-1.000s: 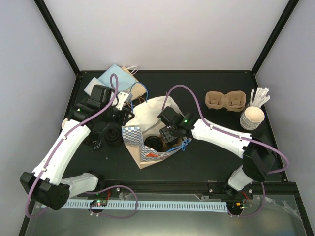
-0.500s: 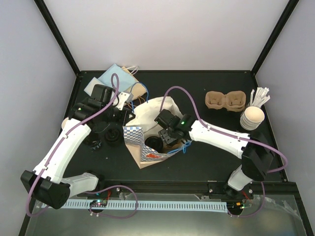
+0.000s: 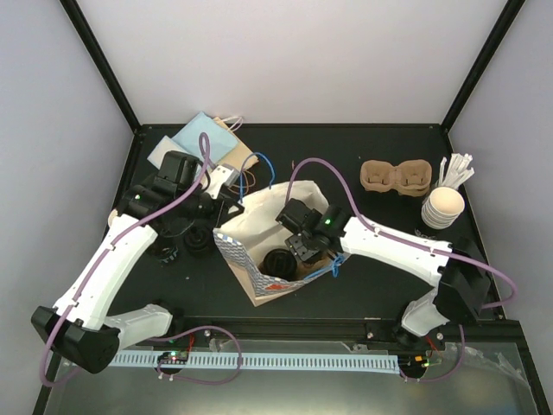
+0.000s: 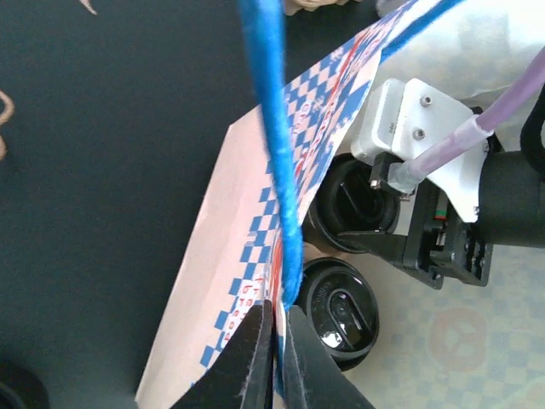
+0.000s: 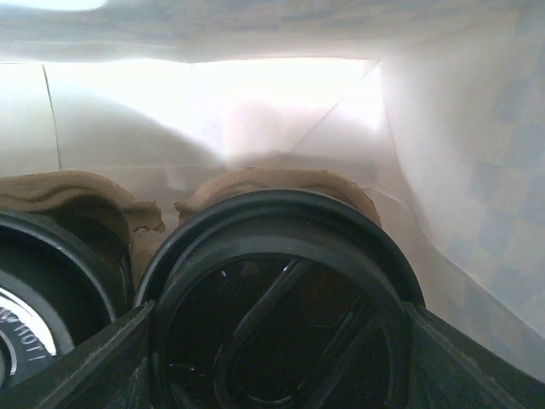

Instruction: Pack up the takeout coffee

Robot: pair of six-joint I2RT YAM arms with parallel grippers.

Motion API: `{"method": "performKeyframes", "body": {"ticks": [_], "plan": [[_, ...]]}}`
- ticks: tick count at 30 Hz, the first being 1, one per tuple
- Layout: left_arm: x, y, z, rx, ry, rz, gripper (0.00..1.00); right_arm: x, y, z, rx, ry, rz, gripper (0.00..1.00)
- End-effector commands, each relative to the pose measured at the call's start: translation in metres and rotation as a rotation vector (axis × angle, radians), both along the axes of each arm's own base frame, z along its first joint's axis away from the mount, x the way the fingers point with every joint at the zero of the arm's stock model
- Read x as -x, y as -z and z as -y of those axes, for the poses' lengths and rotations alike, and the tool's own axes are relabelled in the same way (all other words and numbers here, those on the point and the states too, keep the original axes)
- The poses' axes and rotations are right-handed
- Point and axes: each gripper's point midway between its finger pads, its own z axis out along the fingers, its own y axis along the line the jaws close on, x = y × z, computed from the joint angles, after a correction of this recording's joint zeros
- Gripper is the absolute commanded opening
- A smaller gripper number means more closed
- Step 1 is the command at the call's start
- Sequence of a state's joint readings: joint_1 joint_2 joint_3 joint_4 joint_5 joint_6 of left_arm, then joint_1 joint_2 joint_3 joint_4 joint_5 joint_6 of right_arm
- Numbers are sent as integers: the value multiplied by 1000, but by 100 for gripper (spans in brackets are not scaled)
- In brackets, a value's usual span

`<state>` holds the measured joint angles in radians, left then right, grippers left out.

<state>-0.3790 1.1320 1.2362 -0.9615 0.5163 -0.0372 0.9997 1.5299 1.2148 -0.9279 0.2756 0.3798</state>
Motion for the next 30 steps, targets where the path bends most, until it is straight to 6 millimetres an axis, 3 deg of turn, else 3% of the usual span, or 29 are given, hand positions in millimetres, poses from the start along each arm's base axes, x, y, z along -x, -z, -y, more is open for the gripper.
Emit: {"method": "performKeyframes", "body": {"ticks": [1,2,6,8,10,16,21,26,30], "plan": [[15,-22,12,36,82,57,9,8,-12,19,49,4,38,46],[17,-22,13,33,90,62,13,8,-14,19,41,4,43,47],[17,-23,13,10,86,88,54,9,-24,20,19,5,59,52],[16,-25,13,6,82,105,65,9,-25,20,26,2,57,56],[16,-25,16,5,89,124,71,9,-27,20,24,0,58,69],[15,-20,33,-31,144,128,74,7,-48,19,-1,-4,84,89],[7,-5,44,-143,166,129,72,11,-63,19,-42,-15,93,99],[-4,-6,48,-180,152,136,61,21,-67,21,-69,-31,90,100],[-10,-13,52,-181,153,141,62,32,-72,20,-86,-61,92,100]]}}
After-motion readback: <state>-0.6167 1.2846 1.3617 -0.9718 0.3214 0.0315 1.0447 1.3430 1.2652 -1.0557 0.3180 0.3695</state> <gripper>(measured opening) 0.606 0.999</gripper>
